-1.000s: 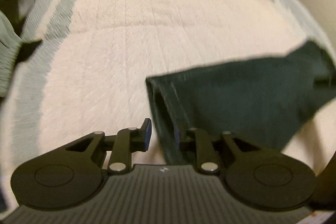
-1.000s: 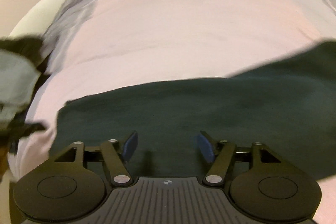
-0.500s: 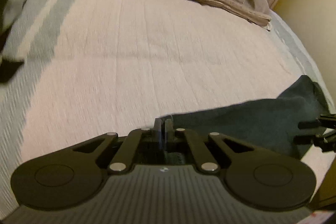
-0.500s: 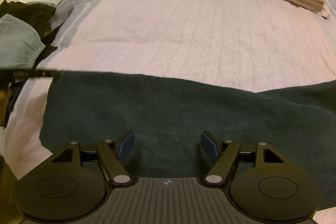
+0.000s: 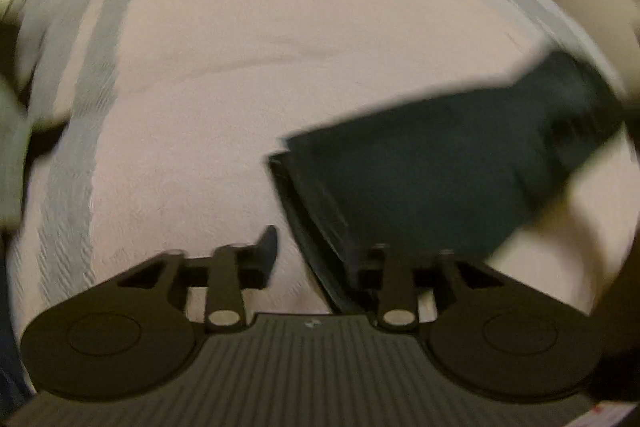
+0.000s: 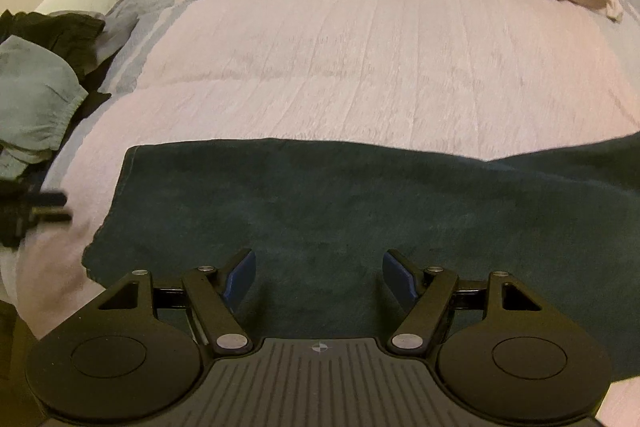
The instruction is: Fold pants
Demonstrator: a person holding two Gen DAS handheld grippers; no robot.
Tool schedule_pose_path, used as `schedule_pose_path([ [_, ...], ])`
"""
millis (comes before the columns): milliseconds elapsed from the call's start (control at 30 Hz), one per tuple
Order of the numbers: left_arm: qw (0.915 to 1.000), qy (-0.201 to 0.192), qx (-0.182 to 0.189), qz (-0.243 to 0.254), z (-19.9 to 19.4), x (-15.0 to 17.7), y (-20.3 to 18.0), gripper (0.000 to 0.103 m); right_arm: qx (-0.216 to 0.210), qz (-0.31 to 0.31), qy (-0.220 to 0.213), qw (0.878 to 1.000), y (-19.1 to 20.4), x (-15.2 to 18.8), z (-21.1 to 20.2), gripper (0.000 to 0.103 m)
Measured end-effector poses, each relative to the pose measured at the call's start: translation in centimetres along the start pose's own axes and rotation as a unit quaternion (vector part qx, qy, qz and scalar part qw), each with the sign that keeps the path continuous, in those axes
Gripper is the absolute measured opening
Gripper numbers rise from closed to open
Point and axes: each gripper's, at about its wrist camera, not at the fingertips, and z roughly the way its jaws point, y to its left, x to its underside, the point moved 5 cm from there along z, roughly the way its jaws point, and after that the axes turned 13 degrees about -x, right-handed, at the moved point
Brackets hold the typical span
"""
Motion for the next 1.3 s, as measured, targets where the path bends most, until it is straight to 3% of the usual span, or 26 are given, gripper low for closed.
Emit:
schedule_pose_path([
  [133, 0.9895, -0.024, 0.002, 0.143, -0.5, 2.3, -5.0, 0.034, 0.000, 0.007, 0.004, 1.000, 0.0, 0.3, 0.3, 0.068],
  [233, 0.9809, -0.037, -0.013, 0.190, 0.3, 2.8, -7.1, 0.034, 0.005, 0.005, 0.000, 1.000, -0.1, 0.3, -0.2, 0.068],
  [333, 0.9758, -0.056, -0.054, 0.204, 0.9, 2.0, -7.8, 0.033, 0.015, 0.006, 0.001, 1.000, -0.5, 0.8, -0.8, 0.068],
  [367, 0.9740, -0.058, -0.066, 0.209, 1.1, 1.8, -7.8, 0.027, 0.018, 0.008, 0.001, 1.000, -0.7, 0.9, -0.9, 0.068],
  [400, 0.9702, -0.056, -0.073, 0.224, 1.3, 1.7, -7.9, 0.010, 0.021, 0.012, 0.001, 1.000, -0.9, 1.1, -1.2, 0.068],
  [533, 0.9360, -0.083, -0.097, 0.328, -1.0, 2.5, -7.9, 0.008, 0.029, 0.021, -0.012, 0.999, -1.2, 1.3, -2.5, 0.068],
  [600, 0.9292, -0.079, -0.094, 0.348, -1.2, 3.1, -8.1, 0.008, 0.033, 0.023, -0.014, 0.999, -1.7, 1.7, -2.8, 0.068],
  [767, 0.9248, -0.020, -0.092, 0.368, 2.7, 5.4, -8.5, 0.009, 0.034, 0.063, -0.012, 0.997, -2.6, 2.6, -3.4, 0.068],
  [867, 0.9324, 0.008, -0.097, 0.348, 2.7, 5.8, -7.1, 0.010, 0.041, 0.067, -0.017, 0.997, -2.9, 3.0, -4.8, 0.068],
  [1000, 0.9581, 0.040, -0.087, 0.270, 0.6, 4.3, -3.7, 0.011, 0.068, 0.105, -0.031, 0.992, -4.9, 3.3, -7.1, 0.068],
  [1067, 0.9667, 0.042, -0.082, 0.239, -0.3, 2.7, -2.7, 0.012, 0.083, 0.128, -0.045, 0.987, -6.2, 3.2, -8.4, 0.068],
  [1167, 0.9776, 0.032, -0.066, 0.197, -0.8, -1.6, -2.5, 0.012, 0.108, 0.150, -0.071, 0.980, -8.5, 2.7, -10.6, 0.068],
  [1300, 0.9874, 0.002, -0.017, 0.157, 0.5, -8.9, -5.3, 0.019, 0.133, 0.157, -0.100, 0.973, -12.5, 1.7, -14.0, 0.068],
])
